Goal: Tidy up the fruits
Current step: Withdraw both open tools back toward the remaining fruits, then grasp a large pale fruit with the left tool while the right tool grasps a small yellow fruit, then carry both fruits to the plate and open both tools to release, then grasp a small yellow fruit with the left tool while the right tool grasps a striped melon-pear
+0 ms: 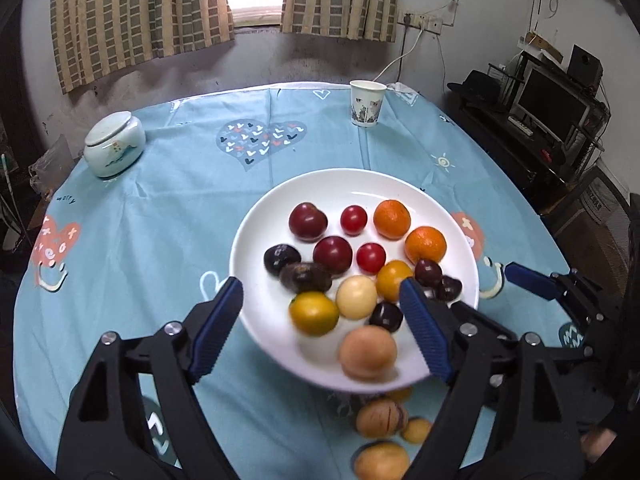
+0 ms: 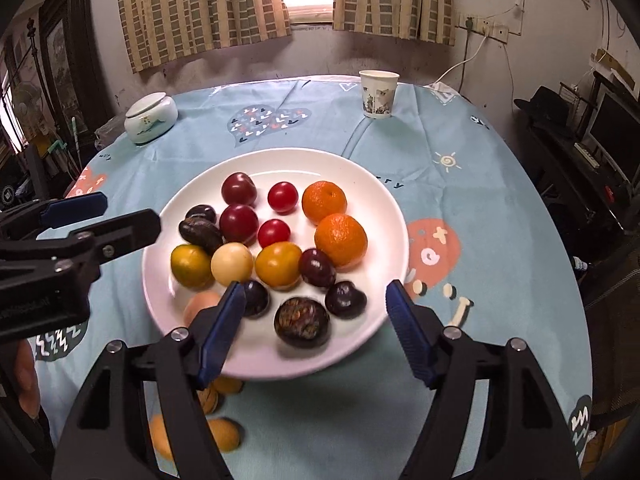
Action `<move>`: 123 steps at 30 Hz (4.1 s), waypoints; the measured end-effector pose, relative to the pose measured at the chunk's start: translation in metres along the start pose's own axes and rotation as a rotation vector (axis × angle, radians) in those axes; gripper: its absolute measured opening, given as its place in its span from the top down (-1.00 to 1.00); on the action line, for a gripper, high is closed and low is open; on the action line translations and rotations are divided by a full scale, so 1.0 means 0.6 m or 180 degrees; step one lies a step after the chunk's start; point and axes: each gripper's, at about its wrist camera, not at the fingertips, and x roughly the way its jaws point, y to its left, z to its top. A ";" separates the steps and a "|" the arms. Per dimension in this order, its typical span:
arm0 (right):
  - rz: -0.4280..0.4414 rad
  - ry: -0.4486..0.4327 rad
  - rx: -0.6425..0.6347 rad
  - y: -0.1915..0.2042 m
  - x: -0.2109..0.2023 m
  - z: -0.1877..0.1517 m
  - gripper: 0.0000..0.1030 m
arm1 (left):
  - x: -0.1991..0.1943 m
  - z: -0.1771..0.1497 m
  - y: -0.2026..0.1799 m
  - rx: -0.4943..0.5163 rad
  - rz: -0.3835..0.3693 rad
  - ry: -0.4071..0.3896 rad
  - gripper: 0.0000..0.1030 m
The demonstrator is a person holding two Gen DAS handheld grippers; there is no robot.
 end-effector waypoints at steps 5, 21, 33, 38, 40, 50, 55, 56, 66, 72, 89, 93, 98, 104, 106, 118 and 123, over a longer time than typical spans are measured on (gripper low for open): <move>0.0031 0.0001 -0.0013 0.002 -0.043 -0.055 -0.50 | -0.049 -0.078 0.008 0.0014 0.0054 -0.0067 -0.80; 0.0578 0.0243 0.0003 0.073 -0.050 -0.172 0.00 | -0.077 -0.267 0.036 -0.0019 0.0212 0.0226 -0.81; 0.0617 0.0532 0.0077 0.074 0.027 -0.166 0.43 | -0.086 -0.277 0.037 -0.0050 0.0072 0.0238 -0.81; 0.0517 0.0373 -0.0003 0.072 -0.013 -0.177 0.50 | -0.065 -0.269 0.004 0.0058 -0.0020 0.0318 -0.81; 0.0449 0.0300 0.0063 0.056 -0.033 -0.180 0.50 | -0.055 -0.264 -0.016 0.0133 -0.0084 0.0344 -0.81; 0.0403 0.0157 0.0452 -0.023 -0.085 -0.206 0.50 | 0.019 -0.246 -0.072 0.0277 -0.0229 0.0528 0.09; 0.0459 0.0143 0.0431 -0.020 -0.092 -0.208 0.50 | 0.007 -0.251 -0.074 0.0278 -0.0273 0.0483 0.10; 0.0466 0.0141 0.0422 -0.018 -0.093 -0.206 0.50 | 0.000 -0.251 -0.074 0.0271 -0.0281 0.0455 0.10; 0.0506 0.0159 0.0324 0.010 -0.093 -0.199 0.50 | -0.045 -0.241 -0.044 0.0148 -0.0305 0.0310 0.10; 0.0490 0.0165 0.0287 0.017 -0.094 -0.197 0.50 | -0.058 -0.233 -0.027 0.0109 -0.0265 0.0257 0.10; 0.0496 0.0225 0.0057 0.038 -0.039 -0.052 0.50 | 0.009 -0.033 0.050 -0.0071 0.0100 0.0225 0.10; 0.0405 0.0177 0.0053 0.038 -0.004 0.014 0.51 | 0.052 0.016 0.055 -0.0104 0.0148 0.0266 0.10; 0.0345 0.0175 0.0051 0.041 0.038 0.047 0.51 | 0.105 0.039 0.057 -0.0117 0.0122 0.0377 0.10; 0.0220 0.0084 0.0007 0.042 0.070 0.071 0.43 | 0.140 0.059 0.054 -0.0096 0.0138 0.0404 -0.16; 0.0073 0.0097 -0.0055 0.045 0.077 0.075 -0.10 | 0.132 0.066 0.055 -0.0117 0.0167 0.0303 -0.57; 0.0199 -0.0022 0.0008 0.026 -0.027 -0.012 -0.15 | -0.014 -0.019 0.073 -0.0109 0.0264 -0.0034 -0.78; 0.0664 0.0173 -0.0033 0.074 -0.048 -0.107 -0.16 | -0.054 -0.103 0.103 -0.0315 0.0412 -0.0113 -0.78</move>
